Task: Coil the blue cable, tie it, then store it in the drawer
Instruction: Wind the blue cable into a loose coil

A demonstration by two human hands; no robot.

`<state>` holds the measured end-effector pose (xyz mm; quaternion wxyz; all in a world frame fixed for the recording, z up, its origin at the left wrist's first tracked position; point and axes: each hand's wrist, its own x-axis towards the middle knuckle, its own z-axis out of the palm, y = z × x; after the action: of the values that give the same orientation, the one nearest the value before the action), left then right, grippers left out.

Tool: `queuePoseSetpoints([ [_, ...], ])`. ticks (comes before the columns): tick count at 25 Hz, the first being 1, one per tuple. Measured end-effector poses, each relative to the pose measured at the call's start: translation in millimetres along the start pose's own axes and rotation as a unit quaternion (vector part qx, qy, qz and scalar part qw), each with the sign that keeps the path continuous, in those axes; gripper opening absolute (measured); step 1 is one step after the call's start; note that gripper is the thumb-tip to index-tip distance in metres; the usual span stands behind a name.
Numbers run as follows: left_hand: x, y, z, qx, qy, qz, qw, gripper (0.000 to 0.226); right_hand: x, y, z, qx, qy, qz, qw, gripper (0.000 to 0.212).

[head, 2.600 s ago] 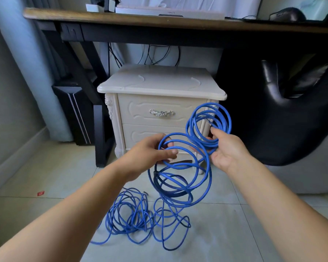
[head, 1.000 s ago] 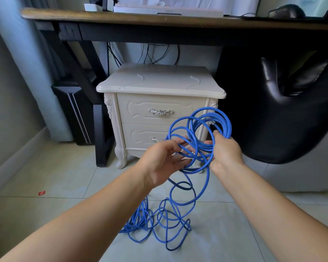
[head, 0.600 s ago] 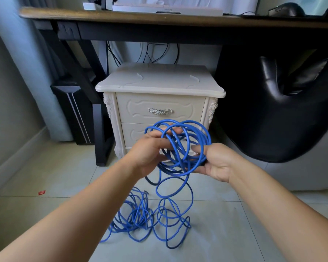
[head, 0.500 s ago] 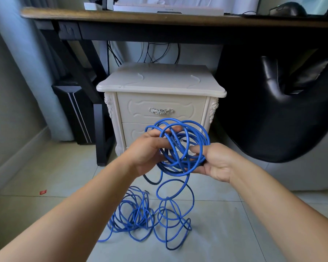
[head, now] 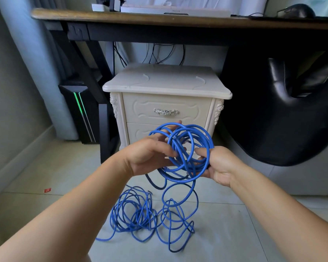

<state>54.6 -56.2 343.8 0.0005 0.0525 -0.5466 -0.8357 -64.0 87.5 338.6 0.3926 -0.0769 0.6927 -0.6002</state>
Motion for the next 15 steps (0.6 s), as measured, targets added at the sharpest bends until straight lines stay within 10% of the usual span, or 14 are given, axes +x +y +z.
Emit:
queuePoseSetpoints([
  [3,-0.9,1.4,0.1,-0.052,0.006,0.014,0.999,0.080,2.5,-0.4,0.2,0.058,0.051,-0.012,0.997,0.015],
  [8,11.4,-5.8,18.8,0.170,0.254,0.121,0.945,0.035,0.6,-2.1,6.5,0.005,0.095,-0.080,0.992,0.014],
  [15,7.5,-5.4,19.9,0.166,0.203,0.081,0.962,0.056,-4.6,-0.1,5.2,0.019,0.090,-0.054,0.994,0.010],
])
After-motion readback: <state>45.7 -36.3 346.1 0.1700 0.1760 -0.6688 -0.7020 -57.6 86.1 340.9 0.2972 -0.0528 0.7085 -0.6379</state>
